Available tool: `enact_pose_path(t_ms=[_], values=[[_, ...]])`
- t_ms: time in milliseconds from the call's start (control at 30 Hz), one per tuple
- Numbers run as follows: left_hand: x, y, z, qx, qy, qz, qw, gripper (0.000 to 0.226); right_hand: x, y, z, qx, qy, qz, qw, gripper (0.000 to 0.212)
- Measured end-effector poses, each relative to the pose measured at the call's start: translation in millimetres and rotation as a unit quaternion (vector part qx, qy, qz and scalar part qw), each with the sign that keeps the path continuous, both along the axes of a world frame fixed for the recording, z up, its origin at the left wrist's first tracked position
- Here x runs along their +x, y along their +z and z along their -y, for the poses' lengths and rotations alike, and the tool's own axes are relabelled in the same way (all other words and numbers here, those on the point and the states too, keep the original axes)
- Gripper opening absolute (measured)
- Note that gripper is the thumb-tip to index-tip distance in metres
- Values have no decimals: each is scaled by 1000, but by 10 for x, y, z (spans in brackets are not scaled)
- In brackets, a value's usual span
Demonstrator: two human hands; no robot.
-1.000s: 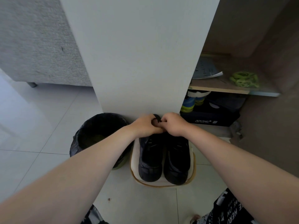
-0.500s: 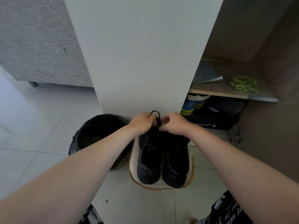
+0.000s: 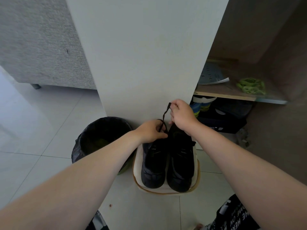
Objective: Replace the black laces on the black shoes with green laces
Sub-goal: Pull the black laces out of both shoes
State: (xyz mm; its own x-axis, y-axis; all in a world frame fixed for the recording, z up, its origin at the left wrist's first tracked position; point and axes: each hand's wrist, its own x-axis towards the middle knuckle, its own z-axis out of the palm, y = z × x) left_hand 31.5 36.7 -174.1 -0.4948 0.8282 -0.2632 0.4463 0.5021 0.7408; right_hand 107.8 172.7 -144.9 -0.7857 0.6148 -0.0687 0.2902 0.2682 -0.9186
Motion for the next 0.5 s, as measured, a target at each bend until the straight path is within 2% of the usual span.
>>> enact_pose_path(t_ms=[100, 200, 267, 333, 400, 500], values=[[51, 82, -27, 32, 18, 38, 999, 11, 38, -6, 41, 17, 24, -14, 999, 19], [59, 166, -74, 87, 86, 92, 988, 18, 88, -44, 54, 47, 40, 1, 998, 18], [37, 247, -99, 116, 133, 114, 978, 22, 102, -85, 28, 51, 33, 47, 997, 24], [-1, 329, -112, 154, 169, 127, 965, 23, 133, -129, -9, -2, 33, 120, 992, 29], [-29, 404, -98, 196, 203, 169, 944, 22, 184, -182, -4, -22, 77, 185, 979, 25], [-56, 438, -44, 219, 225, 197, 929, 23, 229, -239, 7, 112, 167, 242, 949, 12]])
